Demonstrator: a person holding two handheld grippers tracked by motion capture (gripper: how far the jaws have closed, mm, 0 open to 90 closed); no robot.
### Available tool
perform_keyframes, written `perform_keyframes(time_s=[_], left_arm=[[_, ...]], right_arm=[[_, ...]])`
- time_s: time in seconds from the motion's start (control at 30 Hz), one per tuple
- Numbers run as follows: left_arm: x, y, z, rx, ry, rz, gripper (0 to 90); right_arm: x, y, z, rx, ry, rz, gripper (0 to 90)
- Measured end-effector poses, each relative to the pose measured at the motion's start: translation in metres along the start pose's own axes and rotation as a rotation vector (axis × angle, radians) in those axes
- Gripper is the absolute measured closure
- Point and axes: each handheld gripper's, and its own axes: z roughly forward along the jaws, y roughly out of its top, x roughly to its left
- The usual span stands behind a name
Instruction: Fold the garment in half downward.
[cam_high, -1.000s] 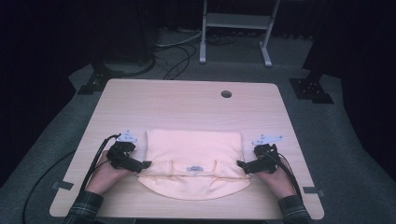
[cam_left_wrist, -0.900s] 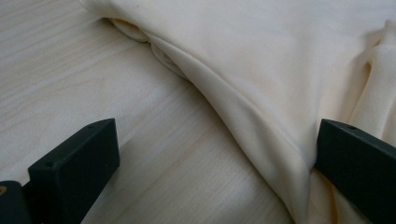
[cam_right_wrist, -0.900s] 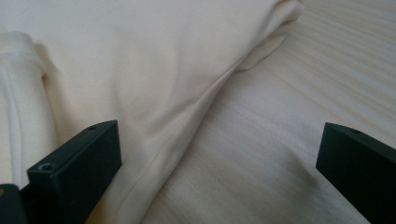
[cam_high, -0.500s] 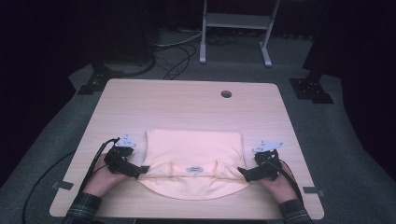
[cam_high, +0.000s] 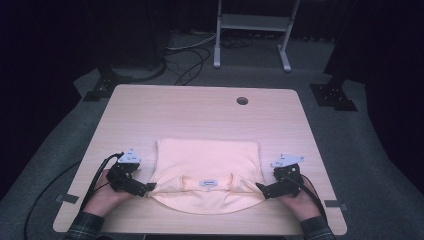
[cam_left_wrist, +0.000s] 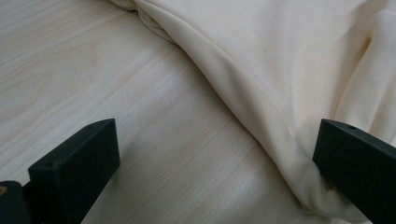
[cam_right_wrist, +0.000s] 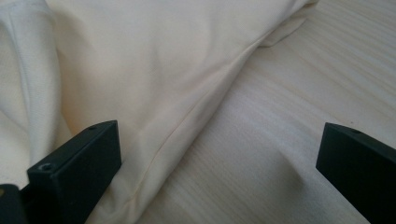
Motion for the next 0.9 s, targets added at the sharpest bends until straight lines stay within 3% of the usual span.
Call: perform_keyframes(time_s=[0.3, 0.4, 0.53, 0.77, 0.87, 0.9], left_arm=[[0.000, -0.007, -0.008, -0.013, -0.017, 0.000, 0.2], [-0.004, -0.006, -0.012, -0.037, -0.042, 0.009, 0.3], [-0.008, -0.008, -0.008, 0.001, -0.038, 0.039, 0.3], [-0.006, -0.011, -0.009, 0.006, -0.035, 0.032, 0.3], [-0.007, -0.008, -0.010, -0.009, -0.033, 0.044, 0.3], [-0.008, -0.002, -0.012, -0.031, -0.035, 0.056, 0.2]], right_arm=[[0.002, -0.011, -0.011, -0.010, 0.024, 0.000, 0.0], [0.003, -0.014, -0.014, -0.015, 0.032, -0.008, 0.0], [0.007, -0.017, -0.015, -0.007, 0.039, -0.024, 0.0], [0.006, -0.020, -0.016, -0.006, 0.043, -0.021, 0.0], [0.007, -0.018, -0.018, -0.016, 0.055, -0.029, 0.0], [0.008, -0.013, -0.021, -0.045, 0.082, -0.035, 0.0]])
